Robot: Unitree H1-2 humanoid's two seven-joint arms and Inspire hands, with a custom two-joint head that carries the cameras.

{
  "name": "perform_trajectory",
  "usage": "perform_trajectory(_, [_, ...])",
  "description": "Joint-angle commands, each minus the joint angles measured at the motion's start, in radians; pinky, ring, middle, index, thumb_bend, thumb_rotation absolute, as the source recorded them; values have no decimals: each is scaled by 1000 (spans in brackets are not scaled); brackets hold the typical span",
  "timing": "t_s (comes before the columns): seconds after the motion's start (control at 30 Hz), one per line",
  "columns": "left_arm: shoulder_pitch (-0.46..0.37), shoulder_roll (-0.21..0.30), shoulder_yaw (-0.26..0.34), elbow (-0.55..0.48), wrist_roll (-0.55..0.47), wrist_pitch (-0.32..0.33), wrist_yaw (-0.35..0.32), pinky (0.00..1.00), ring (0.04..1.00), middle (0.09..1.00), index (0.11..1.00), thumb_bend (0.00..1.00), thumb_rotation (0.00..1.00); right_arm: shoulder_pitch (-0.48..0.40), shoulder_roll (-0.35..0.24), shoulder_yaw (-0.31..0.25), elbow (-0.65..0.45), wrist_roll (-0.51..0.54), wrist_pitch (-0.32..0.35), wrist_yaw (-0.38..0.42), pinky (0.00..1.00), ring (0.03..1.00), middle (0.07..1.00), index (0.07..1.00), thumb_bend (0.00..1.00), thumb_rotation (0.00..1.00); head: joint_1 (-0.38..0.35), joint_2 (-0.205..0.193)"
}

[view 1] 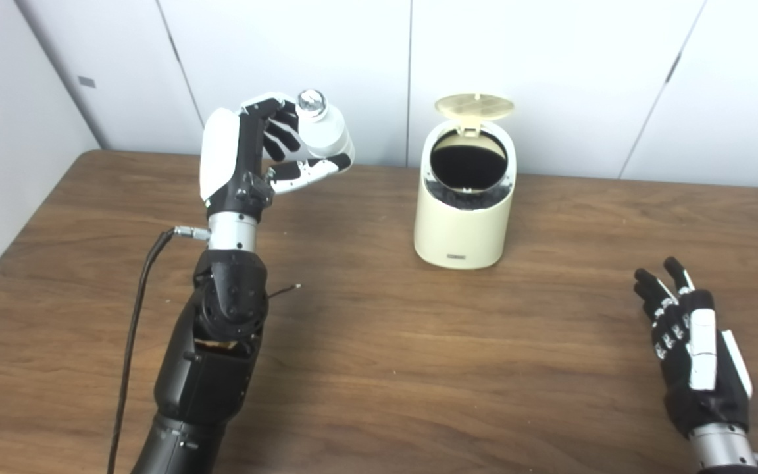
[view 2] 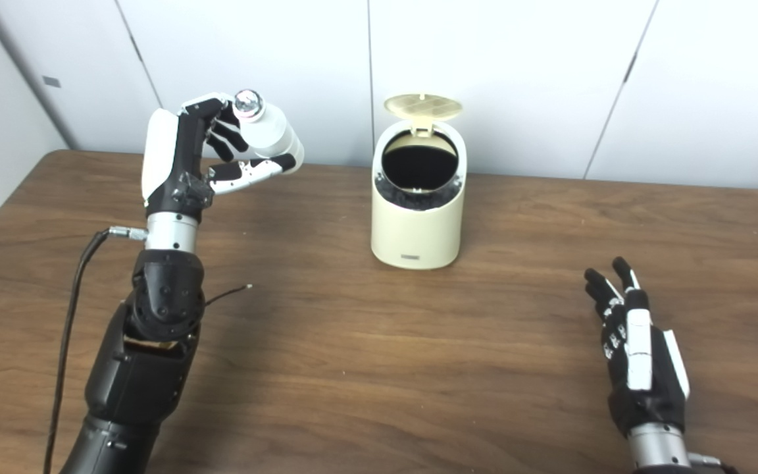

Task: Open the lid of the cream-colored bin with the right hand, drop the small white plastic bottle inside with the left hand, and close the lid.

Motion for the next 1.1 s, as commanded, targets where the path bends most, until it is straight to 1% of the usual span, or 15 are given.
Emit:
perform_trajectory(0.0, [-27, 6, -4, -52, 26, -19, -7, 335, 431, 503, 477, 475, 0, -15, 0, 1, -8, -3, -64, -1, 1000, 931, 889, 966, 582, 964, -3, -1])
perform_trajectory(0.07, [-27, -5, -13, -75, 32, -11, -20, 340, 436, 504, 472, 476, 0, -15, 5, 2, -3, -7, -67, -6, 1000, 933, 886, 960, 595, 956, -9, -3])
perform_trajectory(0.13, [-28, -16, -20, -88, 30, -10, -31, 326, 433, 516, 484, 474, 0, -17, 9, 3, 2, -8, -64, -11, 1000, 928, 880, 955, 602, 944, -14, -4])
perform_trajectory(0.27, [-35, -44, -24, -100, 16, -23, -44, 304, 418, 518, 499, 472, 0, -22, 7, 7, 27, -22, -88, -12, 1000, 926, 884, 962, 614, 954, -24, -7])
perform_trajectory(0.43, [-51, -60, -44, -89, 14, -54, -54, 297, 421, 524, 504, 470, 0, -25, 13, 15, 40, -38, -96, -20, 1000, 926, 888, 965, 615, 954, -34, -12])
perform_trajectory(0.63, [-76, -83, -63, -63, 28, -75, -56, 291, 422, 532, 506, 469, 0, -29, 13, 21, 67, -39, -124, -20, 1000, 925, 884, 960, 627, 926, -45, -18])
perform_trajectory(0.77, [-91, -97, -78, -45, 53, -74, -52, 298, 428, 533, 498, 470, 0, -29, 15, 27, 66, -47, -124, -25, 1000, 924, 885, 960, 627, 930, -51, -20])
perform_trajectory(0.97, [-117, -125, -87, 16, 63, -84, -38, 302, 420, 532, 501, 470, 0, -36, 15, 32, 85, -50, -137, -29, 1000, 927, 883, 961, 648, 926, -59, -22])
perform_trajectory(1.07, [-126, -134, -88, 43, 63, -95, -33, 308, 415, 526, 503, 471, 0, -35, 17, 35, 85, -57, -136, -33, 1000, 925, 883, 965, 643, 930, -65, -24])
